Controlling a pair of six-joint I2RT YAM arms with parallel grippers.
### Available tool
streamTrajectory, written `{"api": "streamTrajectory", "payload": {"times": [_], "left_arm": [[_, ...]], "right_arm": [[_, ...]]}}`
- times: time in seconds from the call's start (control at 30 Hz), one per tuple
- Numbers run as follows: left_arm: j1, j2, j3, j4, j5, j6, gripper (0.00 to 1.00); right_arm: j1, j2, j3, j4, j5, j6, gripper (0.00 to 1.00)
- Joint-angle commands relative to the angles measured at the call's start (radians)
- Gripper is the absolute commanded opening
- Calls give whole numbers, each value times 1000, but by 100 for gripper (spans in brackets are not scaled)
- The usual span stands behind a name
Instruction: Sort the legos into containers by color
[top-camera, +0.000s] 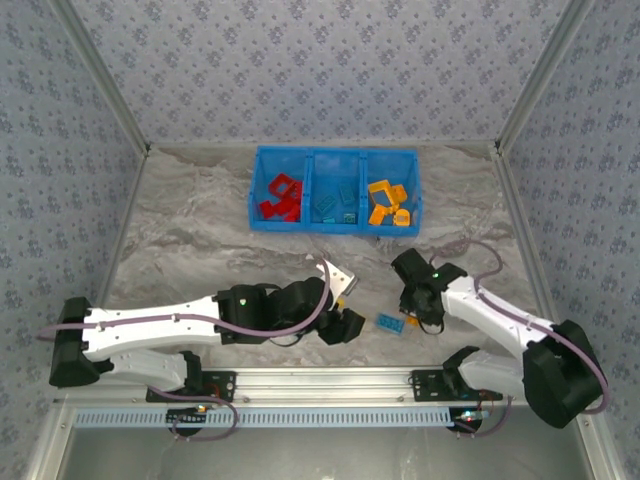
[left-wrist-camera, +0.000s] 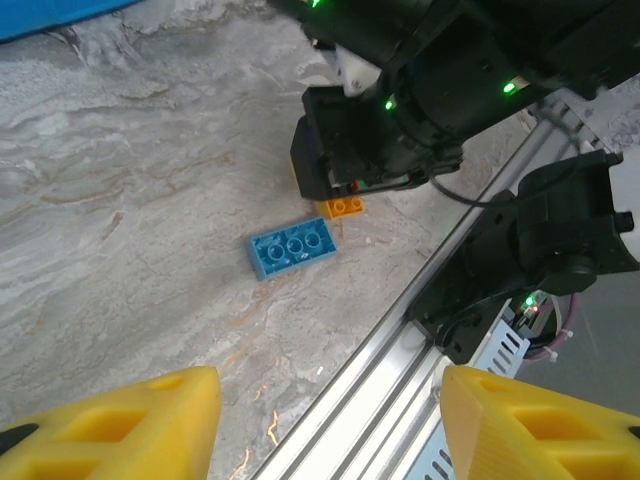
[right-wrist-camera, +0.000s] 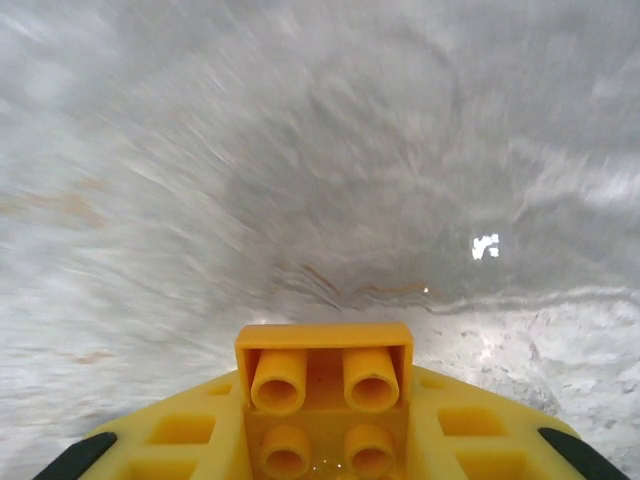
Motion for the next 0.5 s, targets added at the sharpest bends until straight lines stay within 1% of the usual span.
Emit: {"api": "streamTrajectory", "payload": {"times": [0.0,0.1,0.17,0.33,0.47], "left_arm": [[21,-21,82,0,-59,22,62],[75,-18,135,-6,-47,28,62],[124,-10,173,-25,-37,31,63],[259,27,249,-37,37,42,64],[305,53,282,-38,60,51,64]], "right_arm": [[-25,-23,189,-66,142,-120,31],[-34,70,393,-84,214,-246,30],[-50,156,520,-78,233,-322,31],[-122,427,804,-32,264,-465,30],[-151,663,1013,-65,326,-539,31]]}}
